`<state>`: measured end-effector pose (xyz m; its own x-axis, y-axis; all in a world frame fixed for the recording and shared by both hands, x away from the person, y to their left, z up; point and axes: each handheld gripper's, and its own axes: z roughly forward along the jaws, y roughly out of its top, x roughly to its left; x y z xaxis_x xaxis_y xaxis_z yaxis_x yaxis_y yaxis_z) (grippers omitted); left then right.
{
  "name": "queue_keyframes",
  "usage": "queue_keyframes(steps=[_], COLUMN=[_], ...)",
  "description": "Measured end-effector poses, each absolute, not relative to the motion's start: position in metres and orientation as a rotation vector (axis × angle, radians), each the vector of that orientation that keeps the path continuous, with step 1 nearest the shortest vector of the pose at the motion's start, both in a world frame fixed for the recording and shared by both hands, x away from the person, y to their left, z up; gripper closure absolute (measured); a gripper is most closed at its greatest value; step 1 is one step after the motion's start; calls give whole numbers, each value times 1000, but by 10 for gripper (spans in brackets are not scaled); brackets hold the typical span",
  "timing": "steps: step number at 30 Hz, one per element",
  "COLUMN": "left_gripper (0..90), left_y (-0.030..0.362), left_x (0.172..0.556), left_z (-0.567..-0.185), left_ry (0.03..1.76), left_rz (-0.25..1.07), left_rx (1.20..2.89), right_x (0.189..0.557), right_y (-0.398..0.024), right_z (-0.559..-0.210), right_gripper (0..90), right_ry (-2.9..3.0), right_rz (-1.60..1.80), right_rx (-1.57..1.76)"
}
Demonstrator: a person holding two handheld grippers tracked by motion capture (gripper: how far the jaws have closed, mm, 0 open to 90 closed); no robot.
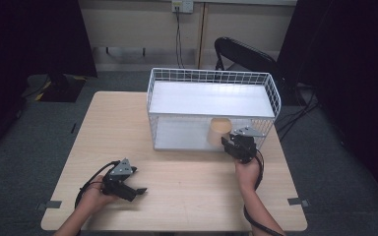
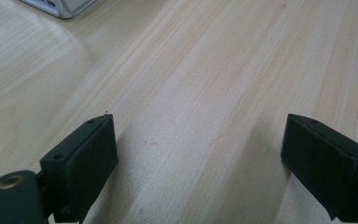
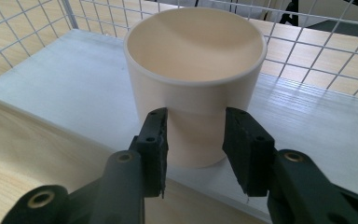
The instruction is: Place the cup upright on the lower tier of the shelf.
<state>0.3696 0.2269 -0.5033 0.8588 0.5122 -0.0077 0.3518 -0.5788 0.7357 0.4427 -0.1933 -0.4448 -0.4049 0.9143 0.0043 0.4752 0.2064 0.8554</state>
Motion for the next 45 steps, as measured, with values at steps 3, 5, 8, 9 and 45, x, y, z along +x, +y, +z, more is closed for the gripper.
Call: queue_keyframes(steps=[3,5,8,9,45], left_gripper=[101,100,100,100,99], left_y=[227,227,227,227,227], left_x=[370,370,370,370,370], left_z=[-503,-503,-503,-503,-503], left_ry=[623,623,623,623,623], left_rz=[263,263,263,263,259], left_rx=[2245,2244,2245,2244,2245], right_x=[443,443,442,441,407], right_y=[-194,-194,-193,-193,-219], right_z=[-446,-446,-444,-444,-454], right_gripper=[581,518,378,352,150], right_ry=[1969,1969,1982,1985,2168], right_rz=[1106,1115,1127,1136,1083], right_rx=[1288,1291,1270,1265,1164])
